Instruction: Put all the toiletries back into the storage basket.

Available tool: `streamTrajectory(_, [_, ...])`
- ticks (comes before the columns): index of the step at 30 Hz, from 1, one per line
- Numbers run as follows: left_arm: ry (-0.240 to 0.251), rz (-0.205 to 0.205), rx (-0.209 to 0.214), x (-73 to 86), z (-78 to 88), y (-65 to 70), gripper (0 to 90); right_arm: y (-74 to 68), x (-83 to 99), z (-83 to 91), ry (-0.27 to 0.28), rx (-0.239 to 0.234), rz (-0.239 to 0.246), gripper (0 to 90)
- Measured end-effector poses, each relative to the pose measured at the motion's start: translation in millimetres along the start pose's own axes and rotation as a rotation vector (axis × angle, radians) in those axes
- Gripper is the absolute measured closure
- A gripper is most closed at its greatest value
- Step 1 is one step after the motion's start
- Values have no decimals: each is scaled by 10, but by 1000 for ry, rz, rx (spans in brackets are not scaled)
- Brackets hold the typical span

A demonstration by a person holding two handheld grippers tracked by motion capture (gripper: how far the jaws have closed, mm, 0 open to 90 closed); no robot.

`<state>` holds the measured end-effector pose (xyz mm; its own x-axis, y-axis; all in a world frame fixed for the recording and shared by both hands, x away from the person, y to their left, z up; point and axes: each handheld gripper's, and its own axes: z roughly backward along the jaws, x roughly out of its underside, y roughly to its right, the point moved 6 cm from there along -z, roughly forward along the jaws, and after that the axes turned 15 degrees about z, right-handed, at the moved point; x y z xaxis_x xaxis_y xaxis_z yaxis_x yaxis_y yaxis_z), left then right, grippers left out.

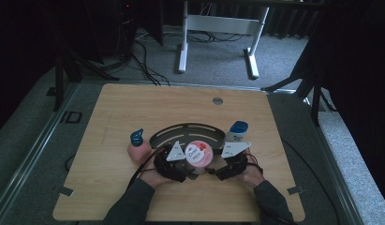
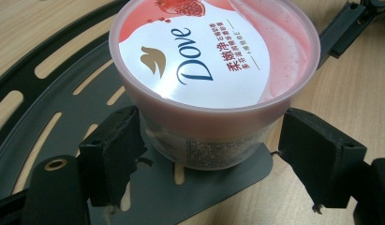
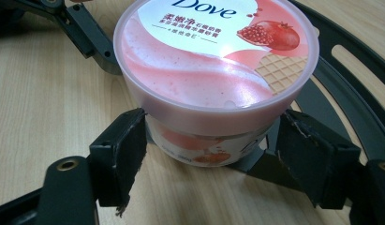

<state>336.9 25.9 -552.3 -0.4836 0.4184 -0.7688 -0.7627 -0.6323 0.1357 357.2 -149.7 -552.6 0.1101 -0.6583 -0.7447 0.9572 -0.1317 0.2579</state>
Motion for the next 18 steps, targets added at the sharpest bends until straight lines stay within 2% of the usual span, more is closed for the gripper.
streamTrajectory(5, [-2, -3, -19, -22, -12, -31, 218, 42, -3, -24, -3, 1, -4, 247])
streamTrajectory(18, [7, 6, -34, -66, -99, -112, 218, 144, 27, -69, -12, 23, -17, 248])
